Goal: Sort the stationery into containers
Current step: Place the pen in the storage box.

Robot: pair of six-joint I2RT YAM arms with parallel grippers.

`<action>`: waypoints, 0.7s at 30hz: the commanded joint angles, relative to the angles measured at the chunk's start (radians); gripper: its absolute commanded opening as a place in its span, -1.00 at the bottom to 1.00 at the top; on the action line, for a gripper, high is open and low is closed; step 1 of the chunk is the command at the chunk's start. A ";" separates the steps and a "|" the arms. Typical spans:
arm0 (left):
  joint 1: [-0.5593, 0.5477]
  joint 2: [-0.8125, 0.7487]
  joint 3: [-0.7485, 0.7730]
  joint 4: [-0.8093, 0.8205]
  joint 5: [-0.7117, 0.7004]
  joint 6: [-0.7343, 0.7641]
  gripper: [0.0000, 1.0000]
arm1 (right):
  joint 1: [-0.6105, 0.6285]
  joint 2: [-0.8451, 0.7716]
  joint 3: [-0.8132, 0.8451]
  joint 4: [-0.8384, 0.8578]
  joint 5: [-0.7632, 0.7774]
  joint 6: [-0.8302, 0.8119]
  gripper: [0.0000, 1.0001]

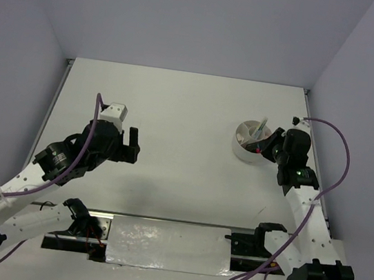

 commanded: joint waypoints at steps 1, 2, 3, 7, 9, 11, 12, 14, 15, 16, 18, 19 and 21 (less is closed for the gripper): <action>0.001 -0.036 -0.033 0.028 0.041 0.066 0.99 | -0.021 0.023 -0.014 0.101 -0.052 -0.009 -1.00; 0.002 -0.039 -0.028 0.032 0.050 0.071 0.99 | -0.023 0.031 -0.013 0.105 -0.051 -0.008 -1.00; 0.002 -0.042 -0.030 0.035 0.055 0.077 0.99 | -0.024 0.036 -0.013 0.113 -0.050 -0.008 -1.00; 0.001 -0.037 -0.036 0.040 0.065 0.080 0.99 | -0.027 0.056 -0.008 0.118 -0.061 -0.014 -1.00; 0.002 -0.033 -0.034 0.039 0.066 0.082 0.99 | -0.027 0.059 -0.010 0.116 -0.057 -0.016 -1.00; 0.002 -0.036 -0.036 0.043 0.067 0.083 0.99 | -0.029 0.071 -0.008 0.108 -0.054 -0.017 -0.99; 0.001 -0.037 -0.036 0.043 0.069 0.083 0.99 | -0.027 0.077 -0.010 0.110 -0.052 -0.014 -0.97; 0.001 -0.040 -0.036 0.043 0.070 0.083 0.99 | -0.027 0.085 -0.020 0.114 -0.038 -0.009 -0.90; 0.001 -0.040 -0.036 0.042 0.070 0.083 0.99 | -0.027 0.097 -0.025 0.116 -0.032 -0.009 -0.88; 0.002 -0.042 -0.036 0.043 0.072 0.083 0.99 | -0.027 0.101 -0.033 0.118 -0.028 -0.008 -0.86; 0.002 -0.042 -0.038 0.046 0.073 0.086 0.99 | -0.027 0.127 -0.036 0.121 -0.018 -0.006 -0.85; 0.002 -0.040 -0.036 0.046 0.076 0.085 0.99 | -0.027 0.137 -0.037 0.122 -0.018 -0.008 -0.84; 0.002 -0.036 -0.037 0.046 0.079 0.088 0.99 | -0.056 0.157 -0.039 0.127 -0.017 -0.008 -0.80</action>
